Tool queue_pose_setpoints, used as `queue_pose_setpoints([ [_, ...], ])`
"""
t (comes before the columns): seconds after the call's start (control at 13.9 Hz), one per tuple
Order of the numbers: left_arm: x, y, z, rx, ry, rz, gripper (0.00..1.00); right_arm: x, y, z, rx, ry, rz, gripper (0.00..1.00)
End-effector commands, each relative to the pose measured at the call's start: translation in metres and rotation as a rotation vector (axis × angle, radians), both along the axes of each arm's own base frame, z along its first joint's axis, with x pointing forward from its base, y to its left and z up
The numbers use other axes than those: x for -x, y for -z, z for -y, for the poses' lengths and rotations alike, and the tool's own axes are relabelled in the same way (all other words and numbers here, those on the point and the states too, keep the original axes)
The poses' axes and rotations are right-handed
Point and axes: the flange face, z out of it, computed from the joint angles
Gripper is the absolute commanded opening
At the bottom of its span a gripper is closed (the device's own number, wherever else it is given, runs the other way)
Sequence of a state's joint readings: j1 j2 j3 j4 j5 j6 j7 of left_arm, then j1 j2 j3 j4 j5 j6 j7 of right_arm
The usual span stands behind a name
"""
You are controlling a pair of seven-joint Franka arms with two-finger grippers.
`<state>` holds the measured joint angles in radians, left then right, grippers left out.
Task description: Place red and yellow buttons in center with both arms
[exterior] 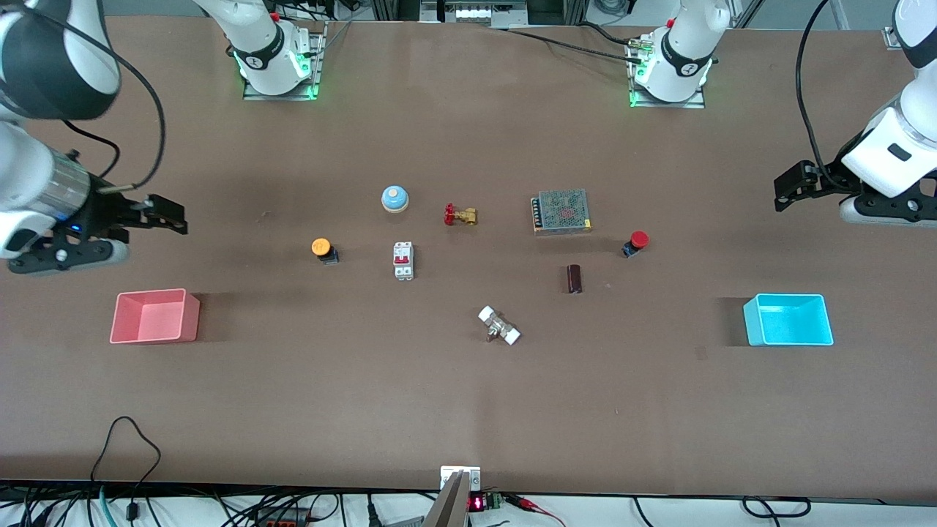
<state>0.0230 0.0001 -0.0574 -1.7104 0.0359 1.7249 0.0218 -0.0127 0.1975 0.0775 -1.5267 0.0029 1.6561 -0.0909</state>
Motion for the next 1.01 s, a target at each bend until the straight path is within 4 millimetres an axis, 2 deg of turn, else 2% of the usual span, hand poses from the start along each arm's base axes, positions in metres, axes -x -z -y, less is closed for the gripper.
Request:
queue_pose_setpoints([
  [0.0,0.0017,-0.0007,-0.0008,0.013,0.002,0.007,1.00,0.0034,-0.0033,0.0050,0.000,-0.009,-0.027,1.00],
  [0.94,0.0028,-0.0017,0.0017,0.012,0.005,-0.003,1.00,0.0085,-0.0075,0.0043,0.016,0.043,-0.044,1.00],
])
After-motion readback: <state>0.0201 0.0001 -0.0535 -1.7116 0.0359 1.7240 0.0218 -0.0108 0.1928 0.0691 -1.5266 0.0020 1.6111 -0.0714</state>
